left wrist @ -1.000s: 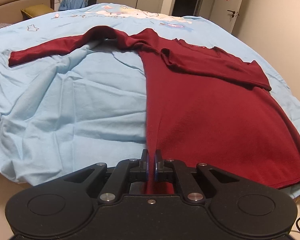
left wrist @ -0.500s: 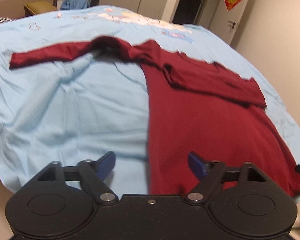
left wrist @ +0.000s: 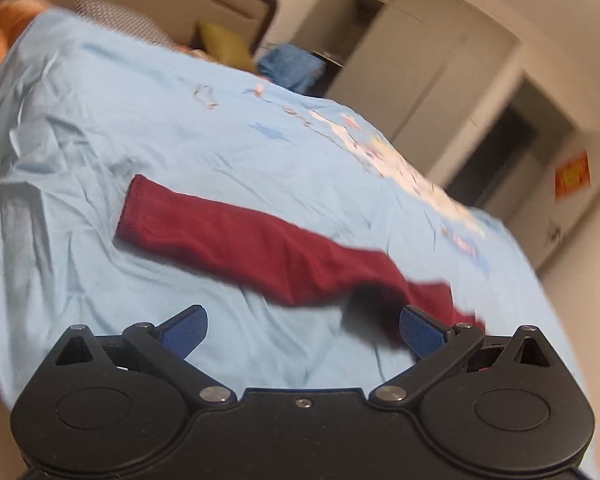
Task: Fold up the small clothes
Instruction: 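Grasp the other sleeve cuff with the left gripper and lift it, then lay the sleeve across the sweater body and open the left gripper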
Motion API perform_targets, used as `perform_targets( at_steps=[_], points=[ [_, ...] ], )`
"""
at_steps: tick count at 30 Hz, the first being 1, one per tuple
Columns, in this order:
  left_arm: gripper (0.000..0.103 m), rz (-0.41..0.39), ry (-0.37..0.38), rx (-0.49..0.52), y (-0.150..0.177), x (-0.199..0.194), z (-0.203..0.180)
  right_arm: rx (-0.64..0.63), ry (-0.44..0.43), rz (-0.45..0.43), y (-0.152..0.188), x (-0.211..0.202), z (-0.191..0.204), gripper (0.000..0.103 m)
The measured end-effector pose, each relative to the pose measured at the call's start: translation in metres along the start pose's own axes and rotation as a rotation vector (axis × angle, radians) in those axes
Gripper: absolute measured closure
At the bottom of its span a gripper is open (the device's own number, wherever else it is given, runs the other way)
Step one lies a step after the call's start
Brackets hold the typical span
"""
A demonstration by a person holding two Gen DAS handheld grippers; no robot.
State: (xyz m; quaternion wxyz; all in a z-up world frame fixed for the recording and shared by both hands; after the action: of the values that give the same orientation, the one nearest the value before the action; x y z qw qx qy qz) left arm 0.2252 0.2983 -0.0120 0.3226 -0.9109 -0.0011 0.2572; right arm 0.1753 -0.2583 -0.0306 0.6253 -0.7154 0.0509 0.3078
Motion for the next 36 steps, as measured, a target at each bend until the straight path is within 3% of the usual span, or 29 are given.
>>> perform_targets(
  at_steps=[5,8,10,13,15,22,26,30,36],
  points=[
    [0.006,-0.028,-0.021,-0.275,-0.026,0.042,0.030,0.000,0.000,0.026,0.002,0.001,0.006,0.000],
    [0.032,-0.046,-0.081,-0.372,-0.032,0.065,0.046,0.004,0.006,0.038,0.003,0.002,0.010,0.000],
    [0.066,-0.072,-0.130,-0.409,-0.036,0.074,0.054,0.013,0.001,0.047,0.003,0.002,0.011,0.000],
    [0.092,-0.103,-0.180,-0.416,-0.044,0.082,0.060,0.013,-0.010,0.055,0.004,0.004,0.014,0.000],
    [0.099,-0.131,-0.186,-0.374,-0.051,0.082,0.057,0.007,-0.017,0.060,0.004,0.006,0.018,0.000],
    [0.100,-0.307,-0.139,-0.182,-0.103,0.048,0.022,0.005,-0.030,0.056,0.004,0.006,0.021,0.000],
    [0.100,-0.329,-0.141,-0.082,-0.128,0.048,0.009,0.021,-0.036,0.055,0.005,0.007,0.020,0.000],
    [0.100,-0.334,-0.092,0.007,-0.126,0.047,-0.024,0.026,-0.042,0.046,0.004,0.008,0.019,0.000],
    [0.099,-0.346,0.048,0.224,-0.099,0.024,-0.114,0.037,-0.047,0.024,0.004,0.005,0.016,0.000]
  ],
)
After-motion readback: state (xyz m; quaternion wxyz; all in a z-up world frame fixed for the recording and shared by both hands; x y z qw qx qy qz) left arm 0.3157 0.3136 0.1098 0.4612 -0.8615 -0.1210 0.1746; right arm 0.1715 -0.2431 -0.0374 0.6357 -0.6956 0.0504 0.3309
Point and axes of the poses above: each gripper's, at about its wrist camera, not at the fingertips, and x roughly the way its jaws point, z to its left, y to its underside, the point moved 3 cm from there along x, roughly the way its jaws point, and after that the axes turned 11 degrees about -x, right-handed, at the moved point
